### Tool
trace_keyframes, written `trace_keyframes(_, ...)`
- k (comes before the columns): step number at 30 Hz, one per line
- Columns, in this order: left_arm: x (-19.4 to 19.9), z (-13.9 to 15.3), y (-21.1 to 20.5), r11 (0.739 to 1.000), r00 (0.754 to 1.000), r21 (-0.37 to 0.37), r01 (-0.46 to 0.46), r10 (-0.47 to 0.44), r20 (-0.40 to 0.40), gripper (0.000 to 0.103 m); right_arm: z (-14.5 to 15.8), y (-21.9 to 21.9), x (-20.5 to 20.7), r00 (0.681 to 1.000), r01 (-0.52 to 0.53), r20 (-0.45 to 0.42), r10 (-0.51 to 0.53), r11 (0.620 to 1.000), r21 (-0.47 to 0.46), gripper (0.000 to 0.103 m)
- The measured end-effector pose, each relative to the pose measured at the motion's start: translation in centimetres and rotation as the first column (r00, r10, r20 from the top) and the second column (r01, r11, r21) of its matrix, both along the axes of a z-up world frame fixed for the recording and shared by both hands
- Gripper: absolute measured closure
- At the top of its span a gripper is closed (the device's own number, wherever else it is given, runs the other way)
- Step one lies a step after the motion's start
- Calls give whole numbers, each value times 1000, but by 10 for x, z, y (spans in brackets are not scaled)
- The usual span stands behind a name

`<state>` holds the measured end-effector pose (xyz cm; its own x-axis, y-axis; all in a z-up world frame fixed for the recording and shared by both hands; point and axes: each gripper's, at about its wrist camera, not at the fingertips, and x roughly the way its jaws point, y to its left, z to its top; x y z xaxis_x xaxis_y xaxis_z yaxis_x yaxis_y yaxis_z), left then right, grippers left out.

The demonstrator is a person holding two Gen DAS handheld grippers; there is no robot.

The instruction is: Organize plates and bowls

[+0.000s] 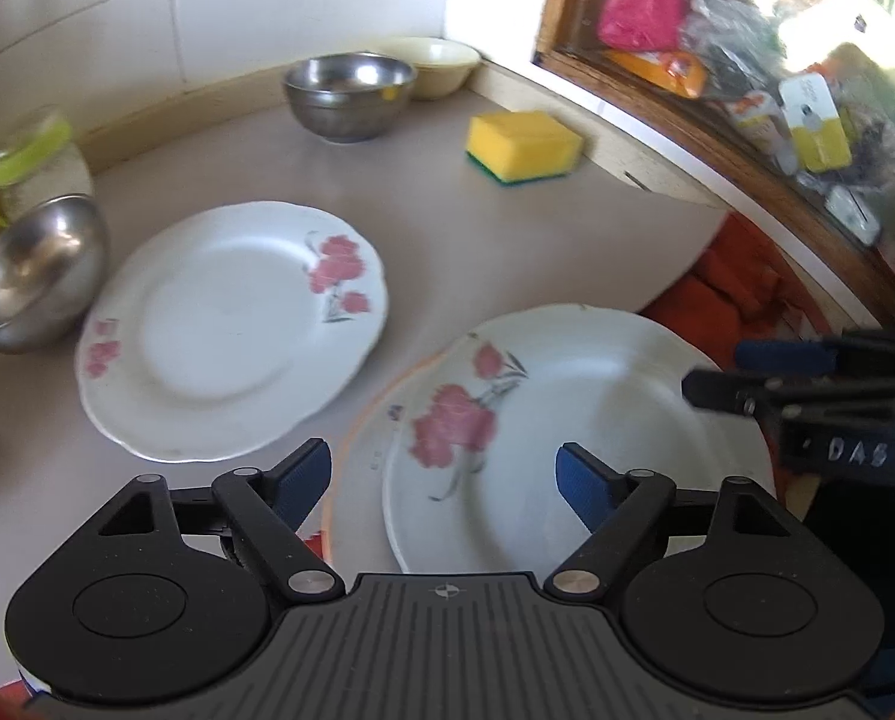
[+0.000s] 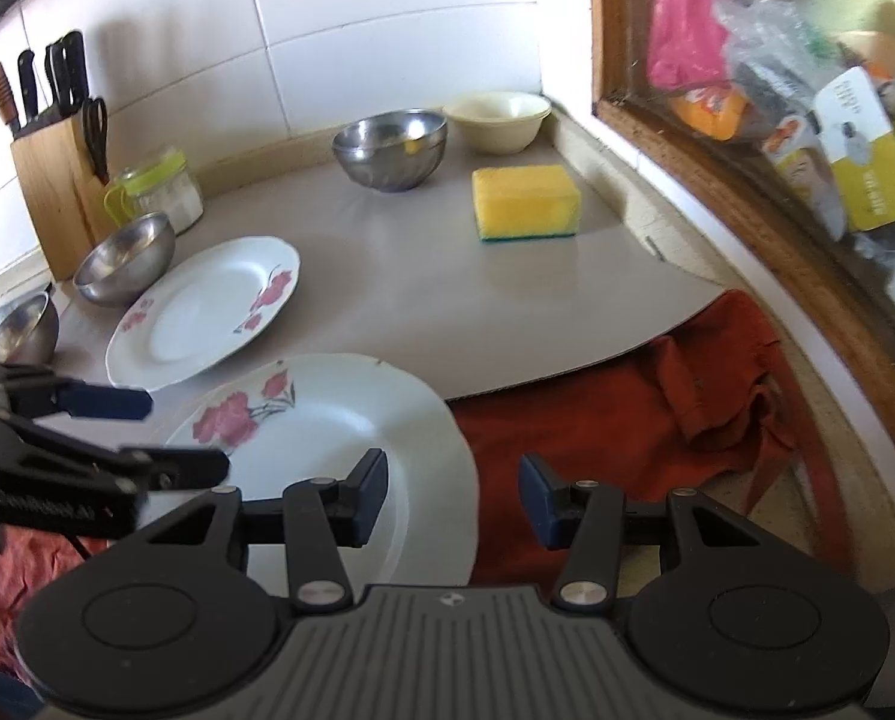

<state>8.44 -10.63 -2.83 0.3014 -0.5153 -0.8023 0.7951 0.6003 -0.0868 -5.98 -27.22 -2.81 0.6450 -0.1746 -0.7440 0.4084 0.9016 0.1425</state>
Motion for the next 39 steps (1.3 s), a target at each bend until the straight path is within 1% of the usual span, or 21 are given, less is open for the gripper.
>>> trace_keyframes(5, 14, 9, 18, 997, 997, -8, -72, 73, 20, 15, 9, 3, 15, 998, -32, 44, 33, 999, -22, 53)
trace_keyframes(11, 38, 12, 40, 982, 981, 7, -187, 187, 42, 15, 21, 18, 58, 988, -130, 80, 132, 991, -19, 53)
trace_keyframes(14, 48, 14, 50, 972, 971, 12, -235, 234, 53, 15, 26, 28, 80, 979, -185, 82, 188, 982, -32, 53)
trace_keyframes(18, 58, 16, 58, 960, 958, 9, -281, 280, 65, 13, 27, 36, 102, 970, -232, 63, 234, 972, -40, 53)
trace_keyframes(21, 66, 15, 59, 953, 951, 14, -304, 302, 64, 13, 26, 35, 116, 966, -251, 50, 252, 967, -37, 53)
trace_keyframes(30, 82, 8, 52, 931, 932, 63, -360, 355, 67, 12, 22, 29, 153, 961, -275, 18, 276, 961, -41, 53)
trace_keyframes(39, 96, 2, 49, 910, 914, 89, -404, 400, 60, 11, 9, 24, 181, 953, -302, -19, 302, 953, -9, 52)
